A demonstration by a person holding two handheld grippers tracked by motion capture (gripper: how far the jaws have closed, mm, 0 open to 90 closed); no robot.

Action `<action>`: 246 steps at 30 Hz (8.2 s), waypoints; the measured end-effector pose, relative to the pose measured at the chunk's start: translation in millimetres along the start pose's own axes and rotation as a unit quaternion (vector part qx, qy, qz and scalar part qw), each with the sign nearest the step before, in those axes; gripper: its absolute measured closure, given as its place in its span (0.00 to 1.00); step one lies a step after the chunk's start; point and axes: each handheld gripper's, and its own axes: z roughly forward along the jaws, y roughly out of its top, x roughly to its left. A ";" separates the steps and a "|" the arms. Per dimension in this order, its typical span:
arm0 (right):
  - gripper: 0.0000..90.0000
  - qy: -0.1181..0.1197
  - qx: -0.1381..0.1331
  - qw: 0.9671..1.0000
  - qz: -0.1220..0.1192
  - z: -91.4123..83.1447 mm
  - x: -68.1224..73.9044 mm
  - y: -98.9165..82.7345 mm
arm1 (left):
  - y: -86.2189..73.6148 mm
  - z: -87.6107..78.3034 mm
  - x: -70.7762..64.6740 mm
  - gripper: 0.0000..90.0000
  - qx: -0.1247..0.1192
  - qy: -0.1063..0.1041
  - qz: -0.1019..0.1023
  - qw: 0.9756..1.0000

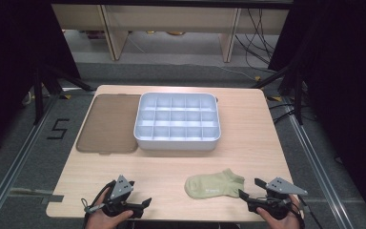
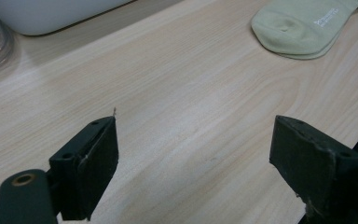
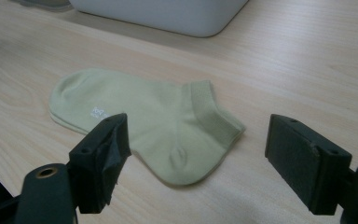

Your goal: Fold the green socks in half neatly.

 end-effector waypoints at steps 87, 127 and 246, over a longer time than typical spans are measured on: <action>0.65 0.077 0.006 0.997 0.003 8.8 15.6 9.8 | 70.0 93.1 -62.4 0.93 0.026 -0.103 0.022 0.994; 0.98 0.125 0.124 0.976 -0.128 91.0 49.2 36.7 | 70.9 48.4 -33.5 0.93 0.034 -0.127 0.010 0.991; 0.97 0.156 0.166 0.967 -0.113 110.7 58.0 45.6 | 100.6 66.4 -46.6 0.92 0.049 -0.148 0.007 0.988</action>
